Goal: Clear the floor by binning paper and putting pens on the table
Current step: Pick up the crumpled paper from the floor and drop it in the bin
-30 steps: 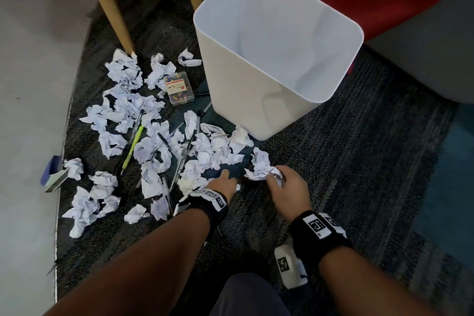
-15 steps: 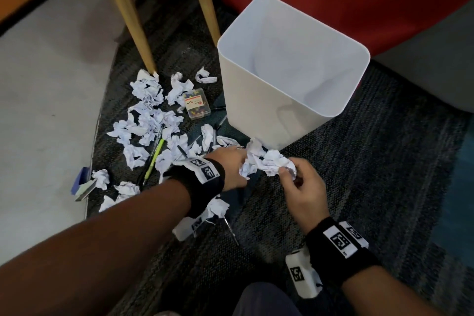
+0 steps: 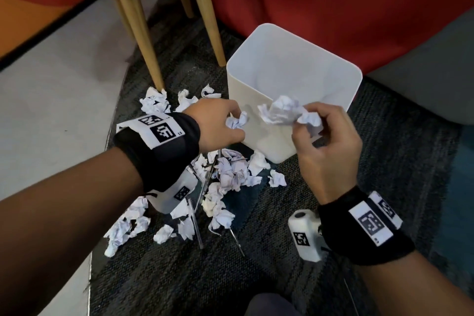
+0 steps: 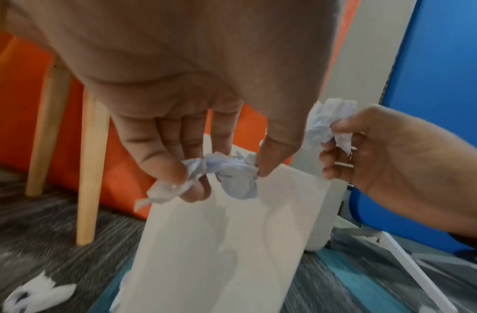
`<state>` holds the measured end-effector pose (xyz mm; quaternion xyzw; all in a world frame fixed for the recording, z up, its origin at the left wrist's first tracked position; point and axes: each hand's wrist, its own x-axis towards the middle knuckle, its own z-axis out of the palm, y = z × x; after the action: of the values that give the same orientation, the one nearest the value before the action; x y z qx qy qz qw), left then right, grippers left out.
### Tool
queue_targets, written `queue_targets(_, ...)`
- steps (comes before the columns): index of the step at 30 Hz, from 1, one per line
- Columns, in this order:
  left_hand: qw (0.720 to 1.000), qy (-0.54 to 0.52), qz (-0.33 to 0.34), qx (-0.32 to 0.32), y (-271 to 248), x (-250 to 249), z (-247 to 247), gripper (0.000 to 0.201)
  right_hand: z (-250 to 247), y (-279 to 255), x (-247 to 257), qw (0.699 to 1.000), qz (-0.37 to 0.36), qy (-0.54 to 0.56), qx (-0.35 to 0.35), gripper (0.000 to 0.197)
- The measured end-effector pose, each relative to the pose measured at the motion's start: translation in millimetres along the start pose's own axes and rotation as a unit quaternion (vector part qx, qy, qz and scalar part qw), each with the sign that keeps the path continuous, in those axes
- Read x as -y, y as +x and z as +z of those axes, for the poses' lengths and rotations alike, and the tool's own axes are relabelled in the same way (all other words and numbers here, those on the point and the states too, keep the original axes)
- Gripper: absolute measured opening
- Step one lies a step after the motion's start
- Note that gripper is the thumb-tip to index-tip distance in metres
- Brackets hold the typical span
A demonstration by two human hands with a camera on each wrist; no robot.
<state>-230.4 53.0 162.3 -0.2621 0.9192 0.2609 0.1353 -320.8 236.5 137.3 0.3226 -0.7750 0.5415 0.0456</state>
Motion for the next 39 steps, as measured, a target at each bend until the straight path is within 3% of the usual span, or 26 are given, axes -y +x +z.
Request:
queue_targets(4, 0.998, -0.038, 0.026, -0.052, -5, -9, -16, 0.030, 0, 30, 3, 0.997, -0.009, -0.050, -0.054, 0.023)
queue_targets(7, 0.993, -0.067, 0.030, -0.088, -7, -20, -25, 0.022, 6, 47, -6, 0.989, 0.044, -0.139, 0.015, 0.032)
queue_targets(10, 0.989, -0.082, 0.033, -0.121, -5, -28, -31, 0.029, 12, 51, -12, 0.954, 0.100, -0.261, 0.111, 0.032)
queue_targets(13, 0.983, -0.084, 0.035, -0.157, -1, -34, -32, 0.031, 14, 47, -15, 0.937, 0.107, -0.308, 0.128, 0.031)
queue_targets(21, 0.968, -0.090, 0.081, -0.222, 26, -49, -34, 0.044, 15, 42, -19, 0.953, 0.096, -0.267, 0.106, 0.028)
queue_targets(29, 0.973, -0.083, 0.128, -0.174, 47, -46, -13, 0.049, 8, 27, -4, 0.993, 0.005, -0.114, 0.037, 0.029)
queue_targets(32, 0.984, -0.051, 0.109, -0.135, 50, -42, -6, 0.059, 5, 18, -6, 0.996, -0.053, -0.070, 0.023, 0.027)
queue_targets(36, 0.985, -0.036, 0.119, -0.118, 50, -40, -3, 0.063, 1, 3, -6, 0.991, -0.122, -0.045, 0.027, 0.023)
queue_targets(39, 0.977, -0.055, 0.147, -0.147, 42, -40, 0, 0.050, 2, -8, -8, 0.991, -0.120, -0.012, 0.064, 0.022)
